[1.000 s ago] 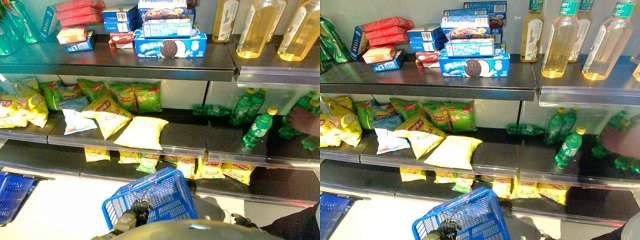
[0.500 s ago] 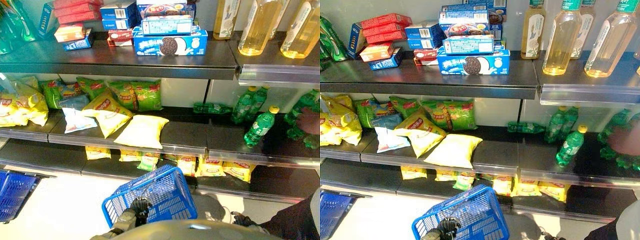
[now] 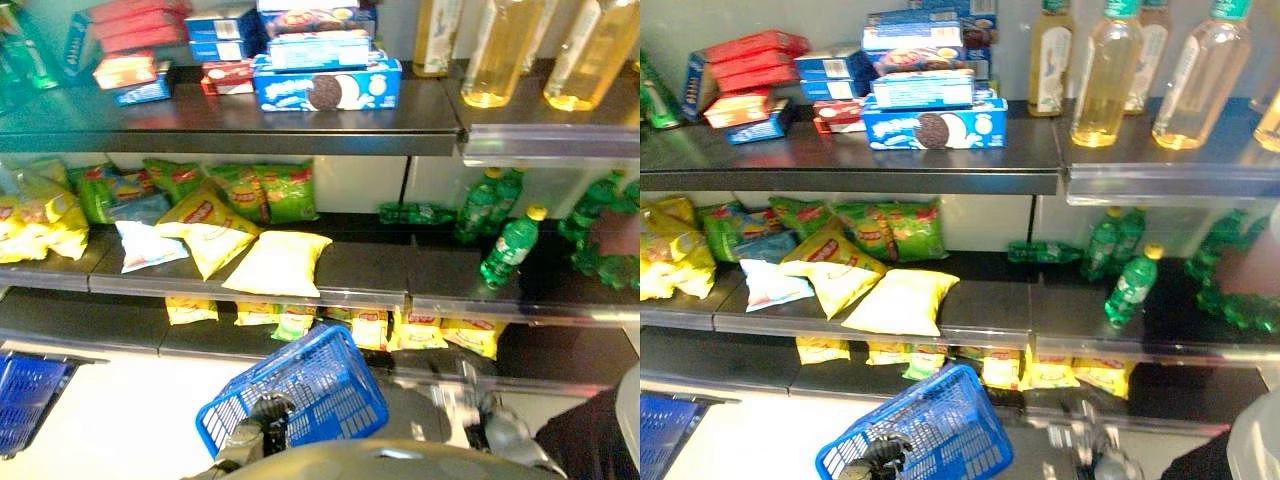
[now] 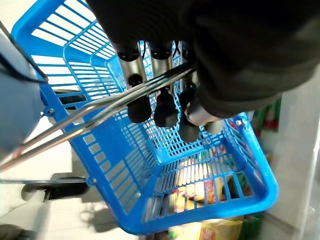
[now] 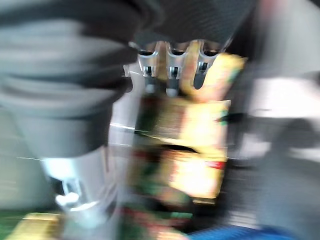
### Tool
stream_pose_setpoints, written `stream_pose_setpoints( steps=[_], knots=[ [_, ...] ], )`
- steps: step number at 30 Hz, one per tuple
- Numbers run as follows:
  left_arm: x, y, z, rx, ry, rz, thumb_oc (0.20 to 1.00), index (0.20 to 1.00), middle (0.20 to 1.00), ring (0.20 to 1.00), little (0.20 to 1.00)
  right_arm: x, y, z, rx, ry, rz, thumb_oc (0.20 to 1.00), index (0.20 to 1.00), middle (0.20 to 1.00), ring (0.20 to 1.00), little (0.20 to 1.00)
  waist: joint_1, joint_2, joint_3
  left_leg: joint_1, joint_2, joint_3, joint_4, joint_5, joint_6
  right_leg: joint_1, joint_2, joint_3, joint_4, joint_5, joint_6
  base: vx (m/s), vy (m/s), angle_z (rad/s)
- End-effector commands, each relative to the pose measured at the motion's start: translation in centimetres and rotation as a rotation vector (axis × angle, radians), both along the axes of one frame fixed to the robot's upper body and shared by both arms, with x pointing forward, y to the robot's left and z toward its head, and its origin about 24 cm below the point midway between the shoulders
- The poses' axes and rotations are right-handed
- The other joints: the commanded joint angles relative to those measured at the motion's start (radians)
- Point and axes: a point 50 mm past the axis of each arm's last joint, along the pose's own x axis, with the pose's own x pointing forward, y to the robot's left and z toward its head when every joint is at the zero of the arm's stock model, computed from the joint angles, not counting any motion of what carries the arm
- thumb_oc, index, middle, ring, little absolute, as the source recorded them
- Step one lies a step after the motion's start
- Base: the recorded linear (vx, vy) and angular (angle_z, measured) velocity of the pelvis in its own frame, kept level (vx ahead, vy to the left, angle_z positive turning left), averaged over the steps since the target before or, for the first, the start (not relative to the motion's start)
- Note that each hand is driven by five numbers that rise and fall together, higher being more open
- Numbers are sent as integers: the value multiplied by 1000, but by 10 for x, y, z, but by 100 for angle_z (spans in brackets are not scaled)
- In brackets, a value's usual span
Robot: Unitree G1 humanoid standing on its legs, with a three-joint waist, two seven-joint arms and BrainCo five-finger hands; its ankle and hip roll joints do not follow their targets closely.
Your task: Pick up the snacks into the basket
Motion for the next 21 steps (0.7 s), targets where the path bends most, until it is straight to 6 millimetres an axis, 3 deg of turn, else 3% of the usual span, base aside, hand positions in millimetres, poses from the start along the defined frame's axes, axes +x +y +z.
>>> stream_pose_setpoints(
  steps=[1, 3, 4, 5, 6, 9, 12, 17, 18, 21],
  knots=[
    [16, 65, 18, 196, -115, 59, 200, 200, 200, 200, 200, 33, 4, 44, 78, -293, -3, 1000, 1000, 1000, 1000, 1000, 15, -78, -9, -49, -41, -9, 53, -54, 2, -63, -30, 4, 10, -26, 70, -23, -59, 2],
    [41, 67, 47, 171, -316, 90, 200, 200, 200, 200, 200, 40, 1, 88, 53, -481, 62, 1000, 1000, 1000, 1000, 1000, 18, -77, -5, -55, -39, -13, 60, -51, 2, -61, -27, 4, 10, -30, 67, -32, -76, 2],
    [47, 65, 56, 161, -377, 85, 200, 200, 200, 200, 200, 44, 2, 101, 23, -532, 93, 1000, 1000, 1000, 1000, 1000, 19, -73, -3, -60, -36, -14, 63, -48, 0, -62, -25, 2, 10, -32, 65, -31, -60, 3],
    [47, 65, 56, 161, -377, 85, 200, 200, 200, 200, 200, 44, 2, 101, 23, -532, 93, 1000, 1000, 1000, 1000, 1000, 19, -73, -3, -60, -36, -14, 63, -48, 0, -62, -25, 2, 10, -32, 65, -39, -96, 3],
    [53, 61, 67, 143, -448, 65, 200, 200, 200, 200, 200, 53, 4, 121, -31, -623, 120, 1000, 1000, 1000, 1000, 1000, 25, -69, -1, -69, -32, -22, 70, -46, -1, -61, -21, 0, 10, -38, 60, -22, -64, 3],
    [56, 59, 72, 133, -475, 67, 200, 200, 200, 200, 200, 56, 7, 130, -33, -663, 136, 1000, 1000, 1000, 1000, 1000, 27, -68, 2, -73, -31, -25, 75, -45, -2, -59, -19, -2, 10, -39, 57, -23, -59, 1],
    [62, 61, 85, 107, -557, 115, 200, 200, 200, 200, 200, 68, 21, 153, 29, -772, 181, 1000, 1000, 1000, 1000, 1000, 41, -63, 18, -95, -26, -42, 97, -40, -8, -58, -15, -8, 10, -45, 48, -45, -98, 5],
    [67, 58, 99, 85, -625, 122, 200, 200, 200, 200, 200, 82, 31, 166, -4, -808, 242, 1000, 1000, 1000, 1000, 1000, 58, -54, 48, -145, -43, -70, 192, -46, -19, -48, -14, -19, 10, -55, 35, -47, -61, 15],
    [73, 52, 108, 51, -674, 104, 200, 200, 200, 200, 200, 97, 34, 172, -69, -808, 258, 1000, 1000, 1000, 1000, 1000, 77, -54, 74, -184, -70, -94, 249, -48, -26, -41, -24, -36, 10, -54, 29, -58, -13, 32],
    [79, 47, 118, 27, -718, 97, 200, 200, 200, 200, 200, 108, 36, 176, -117, -802, 248, 1000, 1000, 1000, 1000, 1000, 84, -56, 83, -213, -66, -100, 253, -39, -29, -37, -31, -50, 10, -53, 31, -34, 44, 35]
  ],
)
